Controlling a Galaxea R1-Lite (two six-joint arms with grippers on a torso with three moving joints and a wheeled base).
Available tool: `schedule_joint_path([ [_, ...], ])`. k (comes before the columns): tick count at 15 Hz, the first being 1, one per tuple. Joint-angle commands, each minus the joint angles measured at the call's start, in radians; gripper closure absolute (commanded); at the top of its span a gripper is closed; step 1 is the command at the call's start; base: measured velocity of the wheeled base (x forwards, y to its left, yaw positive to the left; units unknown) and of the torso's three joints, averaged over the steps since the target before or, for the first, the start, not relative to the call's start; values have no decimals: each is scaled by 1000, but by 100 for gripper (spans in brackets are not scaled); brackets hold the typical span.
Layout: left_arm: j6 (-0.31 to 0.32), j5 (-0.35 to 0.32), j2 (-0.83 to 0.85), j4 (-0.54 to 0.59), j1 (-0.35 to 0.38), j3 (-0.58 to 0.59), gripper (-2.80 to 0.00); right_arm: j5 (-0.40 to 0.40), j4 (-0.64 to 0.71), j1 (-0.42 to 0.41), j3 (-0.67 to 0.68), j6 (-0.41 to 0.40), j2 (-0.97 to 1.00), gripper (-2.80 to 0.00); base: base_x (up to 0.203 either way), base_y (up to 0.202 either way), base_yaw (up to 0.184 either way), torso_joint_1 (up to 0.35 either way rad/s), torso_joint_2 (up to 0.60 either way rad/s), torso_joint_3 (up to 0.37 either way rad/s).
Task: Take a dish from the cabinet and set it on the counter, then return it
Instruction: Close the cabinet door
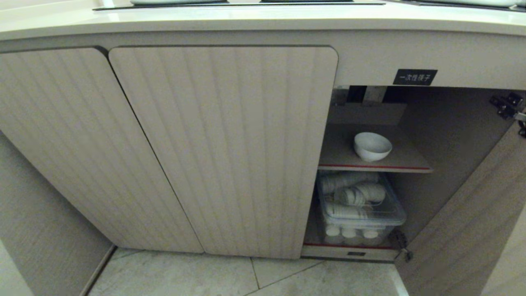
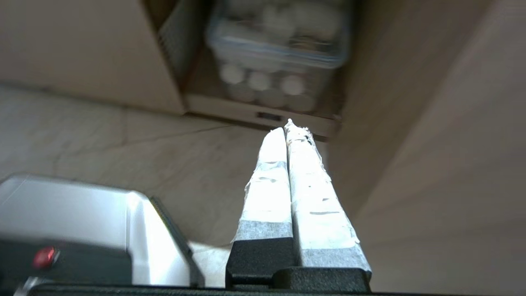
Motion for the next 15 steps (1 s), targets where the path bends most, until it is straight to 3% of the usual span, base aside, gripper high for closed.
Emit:
schedule_joint_path([
  [1, 0, -1, 0, 0, 0, 0, 0, 1, 0, -20, 0, 0, -27, 0, 0, 0, 0, 0, 0, 0],
  [7, 0, 0, 0, 0, 0, -1, 0, 1, 0, -9, 0, 0, -244, 0, 0, 0, 0, 0, 0, 0],
  [15, 0, -1, 0, 0, 0, 0, 0, 1, 0, -10, 0, -1, -283, 0, 0, 0, 0, 0, 0, 0],
])
